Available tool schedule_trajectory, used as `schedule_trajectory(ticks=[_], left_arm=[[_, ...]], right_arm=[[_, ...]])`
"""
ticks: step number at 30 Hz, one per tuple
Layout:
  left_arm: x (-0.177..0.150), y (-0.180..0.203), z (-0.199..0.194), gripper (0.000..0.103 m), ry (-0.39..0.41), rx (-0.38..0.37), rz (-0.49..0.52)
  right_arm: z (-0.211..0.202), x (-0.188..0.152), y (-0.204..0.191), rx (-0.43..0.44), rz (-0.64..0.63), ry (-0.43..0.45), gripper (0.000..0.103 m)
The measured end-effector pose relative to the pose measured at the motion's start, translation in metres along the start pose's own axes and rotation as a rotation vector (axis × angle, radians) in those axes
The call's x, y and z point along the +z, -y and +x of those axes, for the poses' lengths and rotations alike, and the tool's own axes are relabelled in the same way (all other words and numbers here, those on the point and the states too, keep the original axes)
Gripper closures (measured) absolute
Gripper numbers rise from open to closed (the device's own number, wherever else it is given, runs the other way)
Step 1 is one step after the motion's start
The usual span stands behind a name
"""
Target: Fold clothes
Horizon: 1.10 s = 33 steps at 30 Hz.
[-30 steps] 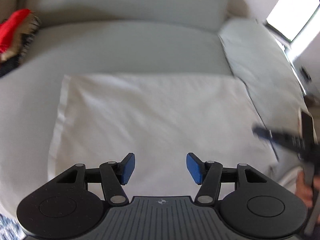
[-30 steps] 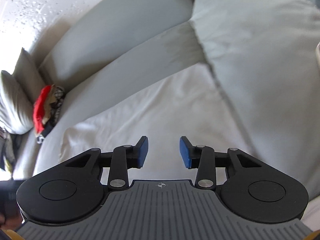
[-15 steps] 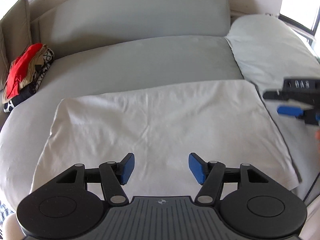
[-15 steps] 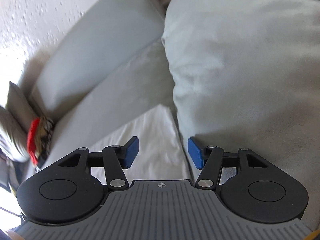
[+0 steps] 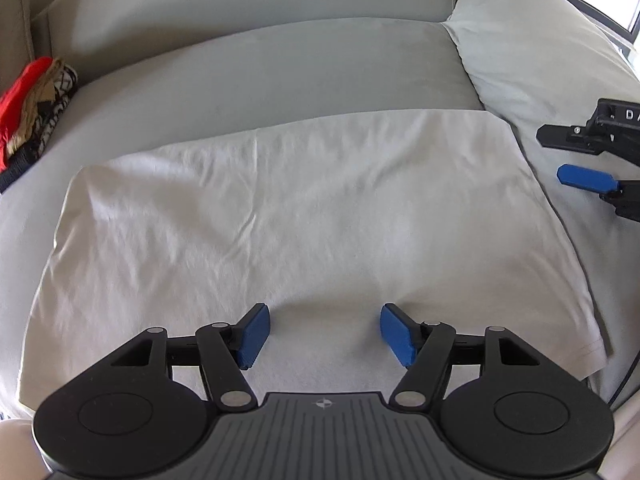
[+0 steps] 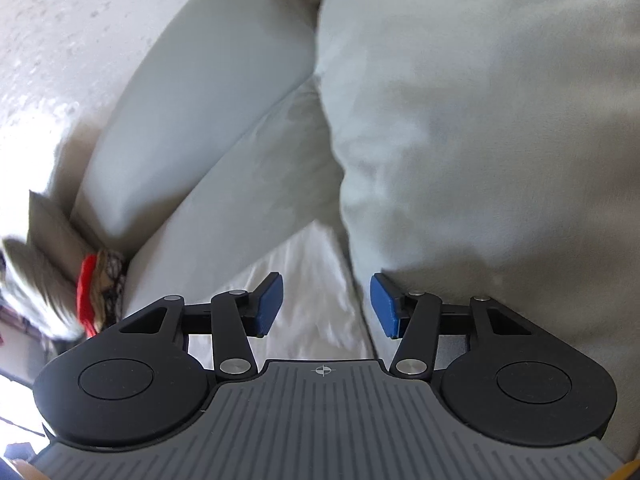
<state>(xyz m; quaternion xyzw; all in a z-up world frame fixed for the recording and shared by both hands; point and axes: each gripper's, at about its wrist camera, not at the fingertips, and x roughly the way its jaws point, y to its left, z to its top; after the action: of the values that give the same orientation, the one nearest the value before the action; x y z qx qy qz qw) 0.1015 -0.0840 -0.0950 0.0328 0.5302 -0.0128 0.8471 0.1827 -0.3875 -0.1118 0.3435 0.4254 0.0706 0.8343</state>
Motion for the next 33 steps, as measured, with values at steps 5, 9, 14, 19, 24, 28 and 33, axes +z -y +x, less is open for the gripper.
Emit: schedule_trajectory(ticks=[5, 9, 14, 19, 24, 28, 33], left_arm=[[-0.006, 0.0, 0.0, 0.035, 0.018, 0.001, 0.013], [-0.007, -0.001, 0.0, 0.034, 0.02, -0.007, 0.016], [-0.006, -0.005, 0.001, 0.034, 0.02, -0.025, 0.013], [-0.005, -0.006, 0.001, 0.033, 0.018, -0.031, 0.015], [-0.008, -0.007, 0.0, 0.033, 0.027, -0.035, 0.016], [-0.008, -0.009, 0.0, 0.033, 0.023, -0.04, 0.014], [-0.009, -0.009, 0.001, 0.033, 0.022, -0.039, 0.014]], right_arm=[[0.03, 0.026, 0.004, 0.017, 0.011, -0.143, 0.047], [0.048, 0.028, -0.002, 0.039, -0.018, -0.139, 0.047], [0.067, 0.03, -0.011, 0.0, -0.09, -0.112, 0.049], [0.069, 0.031, -0.025, -0.019, -0.18, -0.177, 0.048], [0.063, 0.043, -0.009, 0.136, -0.035, -0.227, 0.048], [0.065, 0.046, 0.001, 0.269, 0.063, -0.214, 0.047], [0.07, 0.04, -0.004, 0.274, 0.032, -0.199, 0.048]])
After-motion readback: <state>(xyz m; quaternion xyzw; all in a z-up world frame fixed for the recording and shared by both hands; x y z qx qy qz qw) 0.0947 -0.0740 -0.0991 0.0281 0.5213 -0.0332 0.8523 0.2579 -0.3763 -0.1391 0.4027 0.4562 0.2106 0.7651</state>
